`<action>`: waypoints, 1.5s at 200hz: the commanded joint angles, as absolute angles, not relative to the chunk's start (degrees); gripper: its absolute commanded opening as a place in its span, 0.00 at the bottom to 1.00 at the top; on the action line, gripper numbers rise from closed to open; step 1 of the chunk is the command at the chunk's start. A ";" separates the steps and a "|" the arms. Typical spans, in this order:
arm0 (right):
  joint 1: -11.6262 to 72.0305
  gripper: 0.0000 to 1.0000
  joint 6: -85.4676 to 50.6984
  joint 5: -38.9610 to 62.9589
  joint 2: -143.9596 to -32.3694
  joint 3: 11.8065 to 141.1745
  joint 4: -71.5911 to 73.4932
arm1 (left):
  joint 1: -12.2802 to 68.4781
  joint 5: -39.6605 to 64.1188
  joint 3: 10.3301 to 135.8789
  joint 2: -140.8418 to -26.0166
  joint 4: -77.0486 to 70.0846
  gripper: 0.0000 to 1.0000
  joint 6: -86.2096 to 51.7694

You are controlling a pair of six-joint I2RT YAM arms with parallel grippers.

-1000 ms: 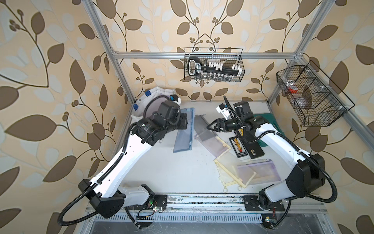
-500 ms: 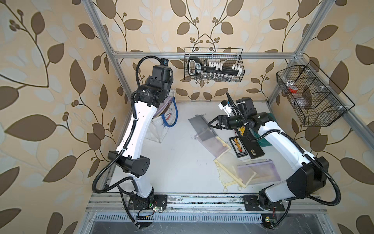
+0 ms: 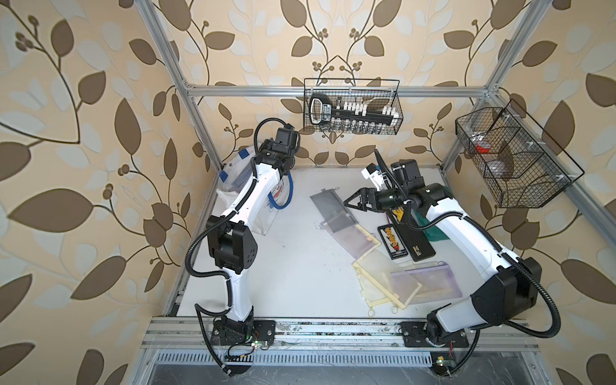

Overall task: Put the pencil pouch into the canvas bag
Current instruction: Place the pencil pouch in the canvas bag.

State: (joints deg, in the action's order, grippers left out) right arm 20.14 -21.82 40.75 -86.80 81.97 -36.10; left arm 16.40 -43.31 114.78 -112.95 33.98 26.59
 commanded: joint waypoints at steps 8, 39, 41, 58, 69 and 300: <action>19.89 0.99 -22.24 42.27 -88.61 83.55 -35.24 | 15.82 -40.86 114.61 -114.08 34.84 0.00 20.75; 19.77 0.99 -22.24 42.10 -89.12 84.20 -34.97 | 15.82 -35.48 114.52 -114.46 38.74 0.03 13.27; 19.77 0.99 -22.30 42.10 -89.12 84.20 -34.98 | 15.82 -34.91 114.52 -114.40 39.00 0.04 12.68; 19.44 0.99 -22.32 42.07 -89.12 84.31 -34.95 | 15.82 -31.34 114.89 -113.93 41.63 0.29 8.69; 19.33 0.99 -22.32 42.01 -89.02 84.27 -34.98 | 15.66 -29.05 115.48 -113.44 43.57 0.44 6.03; 19.26 0.99 -22.02 40.63 -88.07 82.08 -34.44 | -3.63 10.96 110.16 -115.54 47.78 0.28 -9.10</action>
